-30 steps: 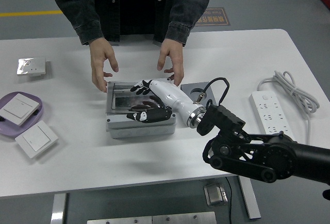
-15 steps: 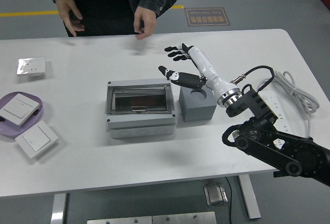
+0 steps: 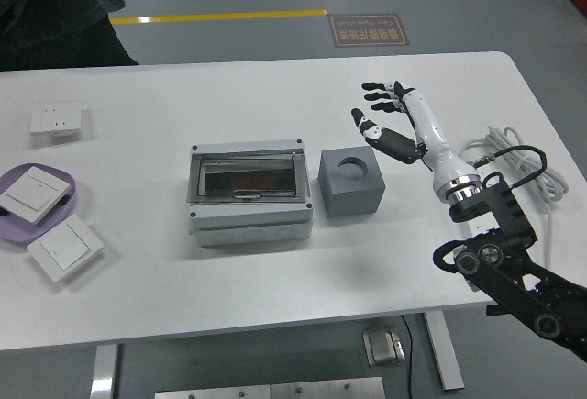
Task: Pick up the cylinder from the cube,place it in the box,flap close box
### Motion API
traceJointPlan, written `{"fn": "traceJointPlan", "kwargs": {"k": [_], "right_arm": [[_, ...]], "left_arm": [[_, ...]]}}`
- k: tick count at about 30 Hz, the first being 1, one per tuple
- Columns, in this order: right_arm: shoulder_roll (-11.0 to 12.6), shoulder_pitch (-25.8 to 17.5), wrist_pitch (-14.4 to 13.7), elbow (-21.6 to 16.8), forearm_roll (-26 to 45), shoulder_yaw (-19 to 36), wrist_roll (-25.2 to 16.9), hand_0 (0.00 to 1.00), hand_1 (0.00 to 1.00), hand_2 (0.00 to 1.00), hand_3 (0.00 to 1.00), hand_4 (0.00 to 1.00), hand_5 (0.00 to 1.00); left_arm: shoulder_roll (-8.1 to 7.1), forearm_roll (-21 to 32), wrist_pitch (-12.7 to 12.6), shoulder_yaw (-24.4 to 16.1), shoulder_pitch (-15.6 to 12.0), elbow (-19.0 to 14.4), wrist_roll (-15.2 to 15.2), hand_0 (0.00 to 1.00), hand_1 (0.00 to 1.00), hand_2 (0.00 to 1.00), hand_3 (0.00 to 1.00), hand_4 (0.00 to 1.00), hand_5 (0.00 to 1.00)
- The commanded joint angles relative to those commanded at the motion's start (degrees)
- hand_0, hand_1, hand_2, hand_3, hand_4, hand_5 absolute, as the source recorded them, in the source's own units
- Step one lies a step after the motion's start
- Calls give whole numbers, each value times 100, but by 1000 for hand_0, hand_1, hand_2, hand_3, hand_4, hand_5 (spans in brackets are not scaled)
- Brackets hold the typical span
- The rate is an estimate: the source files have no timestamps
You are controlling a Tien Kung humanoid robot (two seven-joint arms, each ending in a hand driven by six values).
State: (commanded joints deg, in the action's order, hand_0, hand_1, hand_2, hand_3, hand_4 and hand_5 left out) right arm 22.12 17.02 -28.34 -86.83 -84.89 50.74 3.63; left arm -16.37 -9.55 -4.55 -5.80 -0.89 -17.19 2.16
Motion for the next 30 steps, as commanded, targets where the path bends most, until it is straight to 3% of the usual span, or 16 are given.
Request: {"fn": "traceJointPlan", "kwargs": {"k": [5,12,22,30], "right_arm": [[37,-262,-109,151,411,82,-364,729,680,704,713,685,423],[27,-311,-269,255,792,198,-754,729,679,699,713,686,424],[6,-392,-347,411,961,307,-1002,723,675,688,714,707,353],[-55,-493,-348,477,1025,493,-1093,716,675,687,711,708,344]], "left_arm": [[-16,0,7,10,20,-2,-8,613,624,588,613,683,223],[-68,16,15,38,92,-2,-39,612,624,589,613,683,223],[-105,-49,12,1,76,6,-16,612,624,589,613,683,223],[-15,-115,12,-69,-22,21,41,612,623,589,613,684,224]]}}
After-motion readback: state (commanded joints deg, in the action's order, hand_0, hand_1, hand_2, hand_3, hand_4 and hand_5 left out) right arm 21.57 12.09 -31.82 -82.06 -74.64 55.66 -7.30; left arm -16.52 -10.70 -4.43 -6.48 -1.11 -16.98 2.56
